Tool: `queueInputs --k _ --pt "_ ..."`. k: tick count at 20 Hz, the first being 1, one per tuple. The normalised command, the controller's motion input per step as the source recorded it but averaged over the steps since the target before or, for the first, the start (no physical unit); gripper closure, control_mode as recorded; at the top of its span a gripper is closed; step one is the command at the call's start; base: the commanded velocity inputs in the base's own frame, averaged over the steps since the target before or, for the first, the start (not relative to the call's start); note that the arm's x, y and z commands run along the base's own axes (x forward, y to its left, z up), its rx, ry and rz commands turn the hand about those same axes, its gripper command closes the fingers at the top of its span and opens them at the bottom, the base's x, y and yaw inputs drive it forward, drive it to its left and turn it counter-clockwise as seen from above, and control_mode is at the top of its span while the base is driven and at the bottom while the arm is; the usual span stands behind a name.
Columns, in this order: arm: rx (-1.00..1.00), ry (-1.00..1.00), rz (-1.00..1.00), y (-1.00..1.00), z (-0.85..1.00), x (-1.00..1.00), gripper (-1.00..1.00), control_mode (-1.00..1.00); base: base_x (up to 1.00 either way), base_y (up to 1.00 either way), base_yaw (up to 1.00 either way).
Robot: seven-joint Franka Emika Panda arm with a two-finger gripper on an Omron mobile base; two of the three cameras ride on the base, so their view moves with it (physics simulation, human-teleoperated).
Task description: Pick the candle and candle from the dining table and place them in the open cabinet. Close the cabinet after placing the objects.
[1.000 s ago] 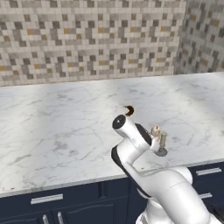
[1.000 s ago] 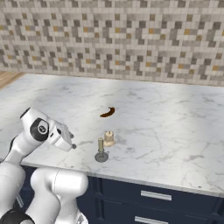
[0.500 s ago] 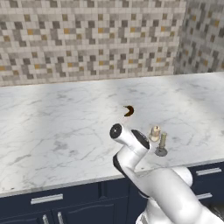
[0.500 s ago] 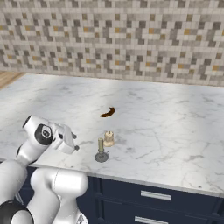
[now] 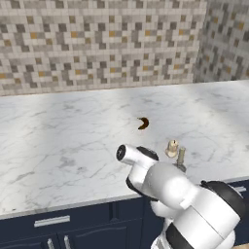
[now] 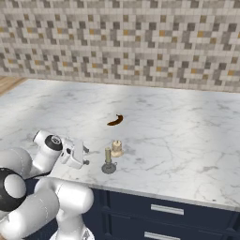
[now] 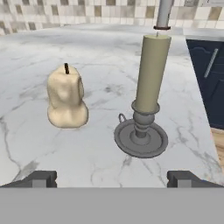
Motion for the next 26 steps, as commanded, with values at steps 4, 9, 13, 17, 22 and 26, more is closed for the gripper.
queueInputs --k 4,9,13,17,22,26 --pt "-0.05 -0.07 -0.13 -0.26 -0.02 0.00 -1.00 -1.00 0.00 0.00 0.00" --pt "-0.05 0.00 -0.12 -0.24 0.00 0.00 -1.00 -1.00 0.00 0.00 0.00" --pt "-0.02 0.00 -0.14 -0.36 0.00 0.00 -1.00 -1.00 0.00 0.00 0.00" --pt "-0.03 0.00 -0.15 -0.32 0.00 -0.02 -1.00 -1.00 0.00 0.00 0.00" --pt "-0.02 0.00 -0.11 -0.12 -0.03 -0.03 -1.00 -1.00 0.00 0.00 0.00" --pt "0.00 -0.01 0.00 0.00 -0.08 -0.02 -1.00 -1.00 0.00 0.00 0.00"
